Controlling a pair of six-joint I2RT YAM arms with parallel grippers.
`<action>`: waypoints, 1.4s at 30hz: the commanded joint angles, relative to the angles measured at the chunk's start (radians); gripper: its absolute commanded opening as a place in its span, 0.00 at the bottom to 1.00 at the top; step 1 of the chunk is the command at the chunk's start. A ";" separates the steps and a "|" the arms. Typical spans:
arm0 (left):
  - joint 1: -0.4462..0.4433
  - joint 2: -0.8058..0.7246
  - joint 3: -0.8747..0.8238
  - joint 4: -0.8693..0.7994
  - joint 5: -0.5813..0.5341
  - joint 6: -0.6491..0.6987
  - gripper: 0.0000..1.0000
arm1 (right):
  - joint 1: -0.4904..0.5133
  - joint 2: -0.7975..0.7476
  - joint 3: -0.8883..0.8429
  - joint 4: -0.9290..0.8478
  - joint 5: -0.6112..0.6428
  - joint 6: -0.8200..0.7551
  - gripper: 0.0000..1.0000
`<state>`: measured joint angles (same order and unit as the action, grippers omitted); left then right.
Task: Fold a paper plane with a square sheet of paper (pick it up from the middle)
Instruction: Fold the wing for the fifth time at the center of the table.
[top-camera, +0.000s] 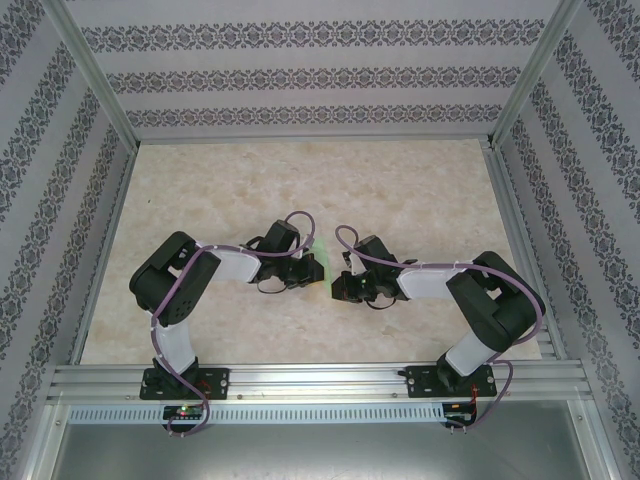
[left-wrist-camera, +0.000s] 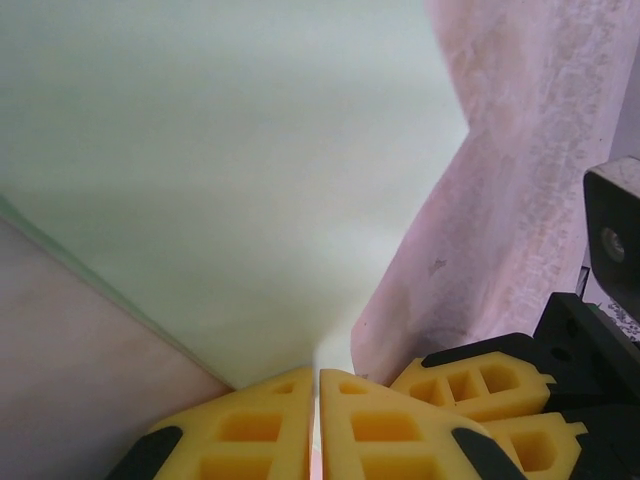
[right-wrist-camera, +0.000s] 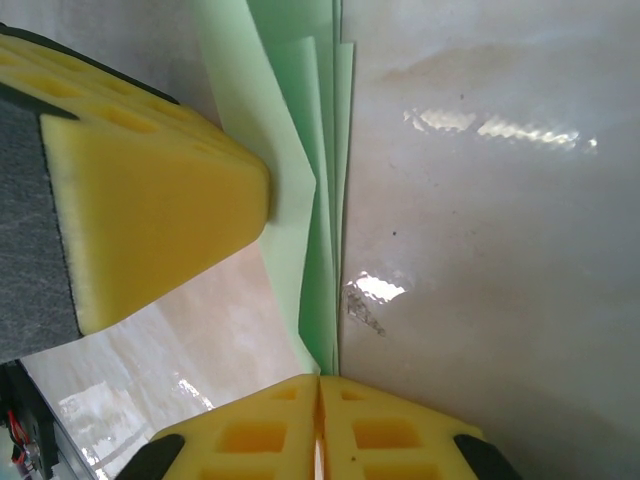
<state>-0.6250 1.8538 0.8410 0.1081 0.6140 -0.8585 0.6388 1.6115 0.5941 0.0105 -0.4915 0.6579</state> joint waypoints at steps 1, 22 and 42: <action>-0.010 0.026 0.027 -0.087 -0.058 0.042 0.12 | 0.005 0.037 -0.021 -0.098 0.095 -0.019 0.13; -0.010 0.084 0.075 -0.226 -0.105 0.056 0.10 | 0.039 -0.105 0.094 -0.135 0.084 -0.004 0.14; -0.011 0.098 0.093 -0.270 -0.128 0.051 0.08 | 0.046 0.036 0.062 -0.134 0.064 -0.018 0.10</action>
<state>-0.6250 1.8904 0.9428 -0.0681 0.6014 -0.8223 0.6743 1.6466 0.6975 -0.0917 -0.4072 0.6556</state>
